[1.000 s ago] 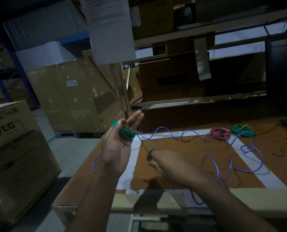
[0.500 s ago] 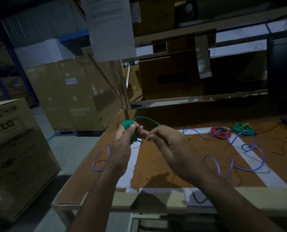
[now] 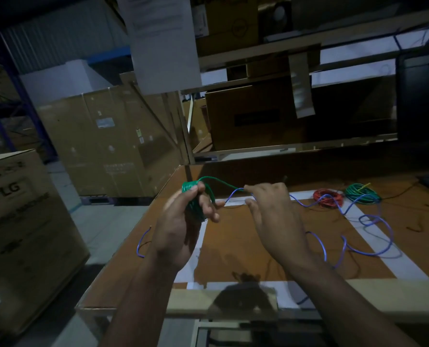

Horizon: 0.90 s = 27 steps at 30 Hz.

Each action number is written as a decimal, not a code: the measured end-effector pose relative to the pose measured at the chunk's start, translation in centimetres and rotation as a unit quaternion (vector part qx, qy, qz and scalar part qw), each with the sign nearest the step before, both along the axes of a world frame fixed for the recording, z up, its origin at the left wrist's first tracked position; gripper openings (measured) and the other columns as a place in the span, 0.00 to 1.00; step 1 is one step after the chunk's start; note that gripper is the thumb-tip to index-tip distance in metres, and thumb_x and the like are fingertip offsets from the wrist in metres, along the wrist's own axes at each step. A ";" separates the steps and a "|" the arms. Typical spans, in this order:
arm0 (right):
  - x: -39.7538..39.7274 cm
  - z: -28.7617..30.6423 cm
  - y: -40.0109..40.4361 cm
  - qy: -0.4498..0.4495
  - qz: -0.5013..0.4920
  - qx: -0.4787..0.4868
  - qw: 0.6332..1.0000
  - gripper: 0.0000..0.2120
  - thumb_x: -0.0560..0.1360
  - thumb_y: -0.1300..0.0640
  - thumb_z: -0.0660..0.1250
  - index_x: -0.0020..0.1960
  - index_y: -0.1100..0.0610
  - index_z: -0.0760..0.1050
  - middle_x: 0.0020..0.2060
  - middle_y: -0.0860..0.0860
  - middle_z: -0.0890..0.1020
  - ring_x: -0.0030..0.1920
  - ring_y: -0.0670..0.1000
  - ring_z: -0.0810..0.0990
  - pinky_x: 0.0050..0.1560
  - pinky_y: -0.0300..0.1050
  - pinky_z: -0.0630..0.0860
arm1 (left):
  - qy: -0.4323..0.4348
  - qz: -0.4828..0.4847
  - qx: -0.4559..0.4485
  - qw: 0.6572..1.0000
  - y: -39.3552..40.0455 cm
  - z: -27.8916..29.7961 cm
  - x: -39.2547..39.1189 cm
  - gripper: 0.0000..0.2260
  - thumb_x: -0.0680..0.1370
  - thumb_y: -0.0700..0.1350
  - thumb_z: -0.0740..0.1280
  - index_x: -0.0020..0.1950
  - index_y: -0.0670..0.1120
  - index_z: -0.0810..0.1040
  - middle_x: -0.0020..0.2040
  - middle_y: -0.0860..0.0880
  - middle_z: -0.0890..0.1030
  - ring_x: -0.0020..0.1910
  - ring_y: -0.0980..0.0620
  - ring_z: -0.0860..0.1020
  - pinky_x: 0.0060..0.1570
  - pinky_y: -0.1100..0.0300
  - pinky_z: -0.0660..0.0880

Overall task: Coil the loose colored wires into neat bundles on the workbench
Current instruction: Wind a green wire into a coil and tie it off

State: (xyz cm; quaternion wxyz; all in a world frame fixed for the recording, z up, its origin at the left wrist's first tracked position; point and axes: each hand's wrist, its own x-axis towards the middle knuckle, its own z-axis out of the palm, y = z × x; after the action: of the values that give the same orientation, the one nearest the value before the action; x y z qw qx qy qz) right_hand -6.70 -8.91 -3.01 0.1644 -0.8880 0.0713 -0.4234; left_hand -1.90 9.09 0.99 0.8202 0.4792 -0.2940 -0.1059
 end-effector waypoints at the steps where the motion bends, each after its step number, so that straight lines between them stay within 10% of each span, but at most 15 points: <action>1: 0.2 -0.3 0.0 0.009 0.001 -0.015 1.000 0.14 0.81 0.55 0.66 0.66 0.50 0.77 0.57 0.47 0.81 0.58 0.51 0.72 0.50 0.46 0.73 | 0.028 -0.026 -0.030 0.999 0.0 0.2 -0.2 0.10 0.86 0.43 0.55 0.52 0.41 0.73 0.33 0.47 0.78 0.36 0.47 0.81 0.61 0.47 0.78; 7: 0.9 -2.3 1.9 0.093 0.071 -0.066 0.991 0.07 0.77 0.54 0.65 0.52 0.46 0.80 0.46 0.45 0.80 0.50 0.51 0.71 0.46 0.51 0.73 | 0.072 -0.088 -0.157 0.981 -0.5 1.1 -0.4 0.19 0.87 0.44 0.52 0.49 0.42 0.81 0.60 0.36 0.84 0.65 0.38 0.80 0.71 0.46 0.72; 10: 0.3 -2.5 3.0 0.072 0.124 -0.140 0.980 0.05 0.77 0.50 0.69 0.51 0.48 0.81 0.44 0.44 0.83 0.51 0.51 0.71 0.45 0.49 0.74 | -0.017 -0.006 -0.077 0.997 -0.7 0.5 0.4 0.13 0.88 0.43 0.51 0.55 0.42 0.74 0.66 0.35 0.80 0.70 0.38 0.77 0.77 0.42 0.64; 17: -2.3 0.4 3.6 -0.035 0.198 -0.183 0.962 0.08 0.82 0.49 0.60 0.49 0.50 0.75 0.45 0.46 0.79 0.50 0.50 0.73 0.49 0.46 0.69 | -0.237 0.184 0.252 0.920 -0.3 -2.0 1.4 0.10 0.88 0.50 0.55 0.60 0.48 0.74 0.56 0.51 0.85 0.59 0.52 0.81 0.65 0.42 0.74; 23: -2.4 2.3 1.5 -0.084 0.128 -0.127 0.980 0.07 0.78 0.56 0.71 0.54 0.55 0.79 0.48 0.51 0.76 0.51 0.51 0.71 0.45 0.42 0.69 | -0.190 0.117 0.255 0.941 -0.4 -1.9 -0.1 0.11 0.88 0.45 0.55 0.54 0.46 0.77 0.42 0.51 0.79 0.39 0.60 0.77 0.40 0.67 0.74; 27: -1.9 2.7 0.2 -0.095 0.163 -0.022 0.982 0.07 0.81 0.51 0.66 0.52 0.55 0.79 0.48 0.47 0.75 0.52 0.48 0.71 0.47 0.45 0.72 | -0.148 0.015 0.214 0.965 -0.7 -1.2 -1.0 0.15 0.82 0.53 0.58 0.50 0.42 0.74 0.33 0.52 0.77 0.34 0.53 0.77 0.39 0.59 0.76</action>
State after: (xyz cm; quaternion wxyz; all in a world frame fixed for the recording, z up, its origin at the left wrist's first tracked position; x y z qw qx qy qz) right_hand -8.62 -8.68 -0.34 0.2180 -0.8470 -0.0998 -0.4744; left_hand -2.91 8.39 -0.25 0.6474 0.6584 -0.3750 -0.0819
